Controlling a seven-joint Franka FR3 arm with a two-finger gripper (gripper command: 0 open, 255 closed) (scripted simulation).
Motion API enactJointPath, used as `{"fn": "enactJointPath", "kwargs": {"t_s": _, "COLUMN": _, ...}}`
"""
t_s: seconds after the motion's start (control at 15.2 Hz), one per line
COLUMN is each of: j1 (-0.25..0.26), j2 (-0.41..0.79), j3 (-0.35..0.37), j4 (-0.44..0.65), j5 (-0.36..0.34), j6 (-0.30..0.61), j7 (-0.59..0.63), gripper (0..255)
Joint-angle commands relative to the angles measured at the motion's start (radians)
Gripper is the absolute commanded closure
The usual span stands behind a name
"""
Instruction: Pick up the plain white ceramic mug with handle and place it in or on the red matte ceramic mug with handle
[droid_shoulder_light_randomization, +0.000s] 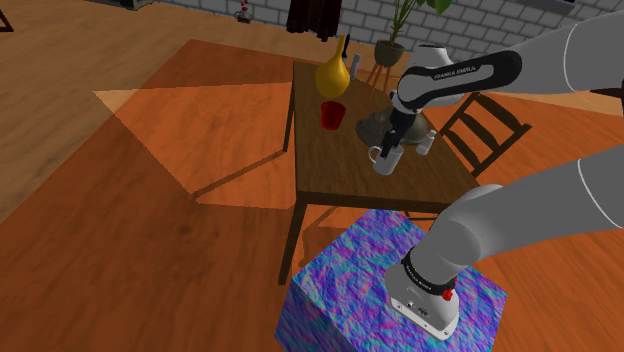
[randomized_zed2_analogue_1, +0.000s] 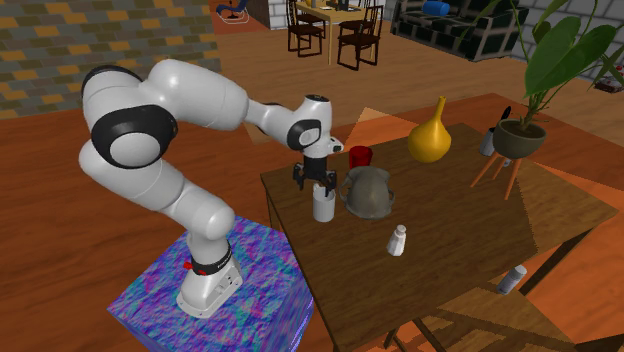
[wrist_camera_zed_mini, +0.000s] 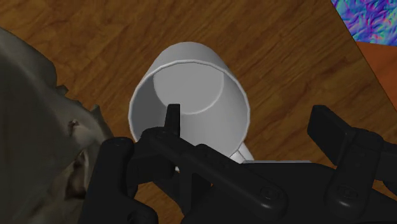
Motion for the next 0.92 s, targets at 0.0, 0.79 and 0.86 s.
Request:
{"fn": "enactJointPath", "kwargs": {"t_s": 0.0, "j1": 0.001, "j2": 0.020, "j3": -0.008, "j4": -0.013, "j5": -0.001, "j6": 0.034, "j7": -0.001, "gripper": 0}}
{"fn": "enactJointPath", "kwargs": {"t_s": 0.79, "j1": 0.002, "j2": 0.052, "j3": -0.021, "j4": -0.041, "j5": -0.004, "j6": 0.093, "j7": -0.004, "gripper": 255}}
{"fn": "enactJointPath", "kwargs": {"t_s": 0.86, "j1": 0.002, "j2": 0.052, "j3": -0.021, "j4": -0.041, "j5": -0.004, "j6": 0.093, "j7": -0.004, "gripper": 255}}
